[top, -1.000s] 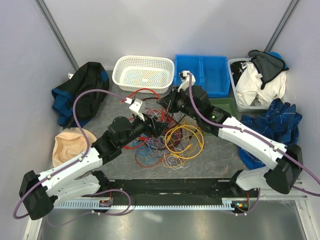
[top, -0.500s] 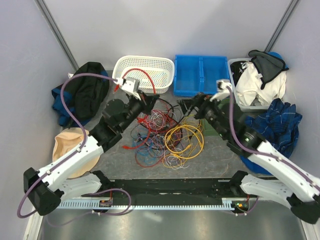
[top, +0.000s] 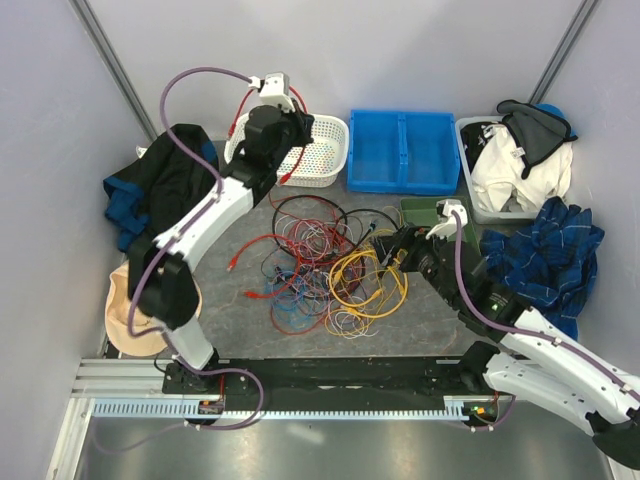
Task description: Untangle the cables
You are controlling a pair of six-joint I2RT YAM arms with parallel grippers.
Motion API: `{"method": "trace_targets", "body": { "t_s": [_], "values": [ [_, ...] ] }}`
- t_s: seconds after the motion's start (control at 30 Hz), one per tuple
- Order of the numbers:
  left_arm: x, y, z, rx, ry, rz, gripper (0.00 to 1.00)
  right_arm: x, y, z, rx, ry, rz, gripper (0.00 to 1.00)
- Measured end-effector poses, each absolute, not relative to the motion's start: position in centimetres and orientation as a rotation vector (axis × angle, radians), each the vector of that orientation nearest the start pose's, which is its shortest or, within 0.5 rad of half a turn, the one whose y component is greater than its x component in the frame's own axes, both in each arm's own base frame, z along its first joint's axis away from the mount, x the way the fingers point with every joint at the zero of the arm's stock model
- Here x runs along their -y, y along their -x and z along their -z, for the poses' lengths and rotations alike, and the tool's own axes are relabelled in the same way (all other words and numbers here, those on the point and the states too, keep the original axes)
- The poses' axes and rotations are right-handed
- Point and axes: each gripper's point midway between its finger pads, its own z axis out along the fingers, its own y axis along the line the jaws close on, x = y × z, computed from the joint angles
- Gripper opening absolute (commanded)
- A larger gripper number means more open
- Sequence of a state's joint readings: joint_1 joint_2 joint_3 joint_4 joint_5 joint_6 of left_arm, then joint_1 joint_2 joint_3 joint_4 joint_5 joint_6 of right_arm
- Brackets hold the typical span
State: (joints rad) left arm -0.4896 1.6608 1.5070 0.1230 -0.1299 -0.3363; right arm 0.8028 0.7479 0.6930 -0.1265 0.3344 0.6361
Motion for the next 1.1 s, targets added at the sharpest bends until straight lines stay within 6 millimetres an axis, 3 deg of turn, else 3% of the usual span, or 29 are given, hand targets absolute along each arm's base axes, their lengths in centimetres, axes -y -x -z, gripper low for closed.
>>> {"method": "trace_targets", "body": {
  "t_s": [0.13, 0.27, 0.3, 0.37, 0.4, 0.47, 0.57, 0.7, 0.8, 0.9, 1.0, 1.1],
  "values": [
    [24.0, -54.2, -30.5, -1.696, 0.059, 0.504, 0.02, -19.7, -23.8, -24.9, -1.823, -0.103, -0.746, 0.87],
    [22.8, -59.2, -27.5, -1.714, 0.122, 0.505, 0.02, -19.3, -23.3, -24.1, -1.824, -0.109, -0.750, 0.87],
    [22.6, -60.4, -27.3, -1.711, 0.133, 0.509, 0.16, -19.2, -23.2, -23.7, -1.827, -0.110, -0.749, 0.87],
    [22.5, -62.8, -27.4, -1.685, 0.140, 0.525, 0.54, -18.9, -23.0, -22.6, -1.841, -0.110, -0.734, 0.87],
    [22.4, -64.0, -27.8, -1.674, 0.143, 0.530, 0.98, -18.7, -23.0, -22.2, -1.850, -0.110, -0.724, 0.87],
    [22.6, -66.0, -28.9, -1.636, 0.150, 0.556, 1.00, -18.4, -23.0, -21.4, -1.868, -0.112, -0.699, 0.88],
    [22.6, -66.5, -29.5, -1.635, 0.155, 0.568, 1.00, -18.2, -23.1, -21.2, -1.869, -0.110, -0.677, 0.88],
    [22.6, -64.5, -30.1, -1.652, 0.152, 0.567, 1.00, -18.2, -23.4, -20.7, -1.882, -0.099, -0.652, 0.88],
    [22.3, -60.7, -30.6, -1.689, 0.150, 0.558, 0.99, -18.4, -23.4, -20.2, -1.898, -0.091, -0.642, 0.87],
    [22.3, -55.8, -32.5, -1.686, 0.140, 0.566, 0.96, -18.4, -23.4, -20.3, -1.894, -0.090, -0.648, 0.87],
    [22.9, -49.2, -33.4, -1.689, 0.108, 0.595, 0.94, -18.4, -23.2, -20.8, -1.880, -0.092, -0.662, 0.88],
    [24.5, -43.1, -31.7, -1.724, 0.061, 0.623, 0.93, -18.2, -23.1, -21.5, -1.857, -0.097, -0.678, 0.87]
  ]
}}
